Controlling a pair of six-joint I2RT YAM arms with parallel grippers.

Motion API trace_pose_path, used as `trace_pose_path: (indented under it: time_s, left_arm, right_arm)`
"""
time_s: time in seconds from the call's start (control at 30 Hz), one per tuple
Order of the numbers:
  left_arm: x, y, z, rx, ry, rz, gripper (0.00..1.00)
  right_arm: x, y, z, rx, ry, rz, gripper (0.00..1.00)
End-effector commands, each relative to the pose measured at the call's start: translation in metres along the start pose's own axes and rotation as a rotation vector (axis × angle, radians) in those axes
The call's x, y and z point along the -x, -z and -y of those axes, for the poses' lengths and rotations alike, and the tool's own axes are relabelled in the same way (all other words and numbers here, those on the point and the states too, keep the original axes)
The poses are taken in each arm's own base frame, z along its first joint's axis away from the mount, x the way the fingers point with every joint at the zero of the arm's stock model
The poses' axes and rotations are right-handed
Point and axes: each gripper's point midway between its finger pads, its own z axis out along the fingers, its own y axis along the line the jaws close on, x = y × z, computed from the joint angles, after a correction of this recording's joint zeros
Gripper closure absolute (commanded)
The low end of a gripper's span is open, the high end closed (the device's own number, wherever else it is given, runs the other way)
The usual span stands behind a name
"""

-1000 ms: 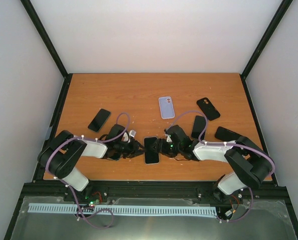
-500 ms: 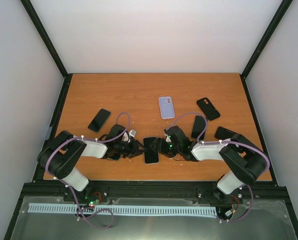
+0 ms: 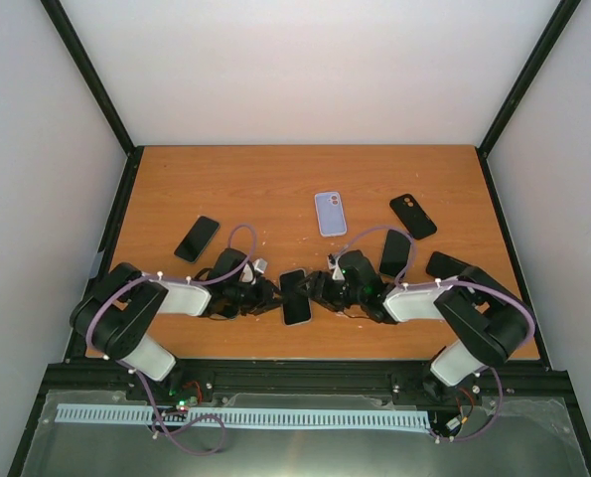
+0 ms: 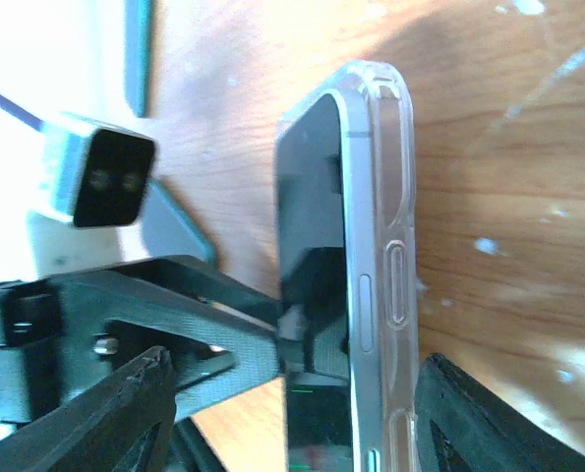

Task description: Put the phone into the phone case

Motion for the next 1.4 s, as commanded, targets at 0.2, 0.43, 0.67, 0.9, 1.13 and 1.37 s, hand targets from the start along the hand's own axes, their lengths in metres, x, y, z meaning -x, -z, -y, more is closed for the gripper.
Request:
trace_pose_path:
  time_s: [0.2, 0.43, 0.67, 0.9, 1.13, 1.37]
  left_arm:
    - [-0.001, 0.003, -0.002, 0.018, -0.067, 0.031, 0.61]
    - [0.001, 0.005, -0.011, 0.067, -0.077, 0.046, 0.57]
    - [0.002, 0.008, -0.021, 0.112, -0.081, 0.069, 0.58]
    - [0.005, 0.011, -0.023, 0.134, -0.093, 0.091, 0.63]
    - [0.004, 0.014, -0.02, 0.125, -0.11, 0.101, 0.62]
    - [0.001, 0.014, -0.023, 0.116, -0.11, 0.099, 0.57]
  right_arm:
    - [-0.01, 0.014, -0.071, 0.316, 0.051, -0.063, 0.35]
    - [-0.017, 0.004, -0.061, 0.311, 0.041, -0.107, 0.36]
    - [-0.022, -0.001, -0.058, 0.325, 0.05, -0.137, 0.47]
    - [-0.029, 0.001, -0.06, 0.345, 0.065, -0.176, 0.45]
    - [-0.042, 0.002, -0.056, 0.332, 0.104, -0.246, 0.41]
    - [-0.045, -0.001, -0.056, 0.33, 0.112, -0.284, 0.4]
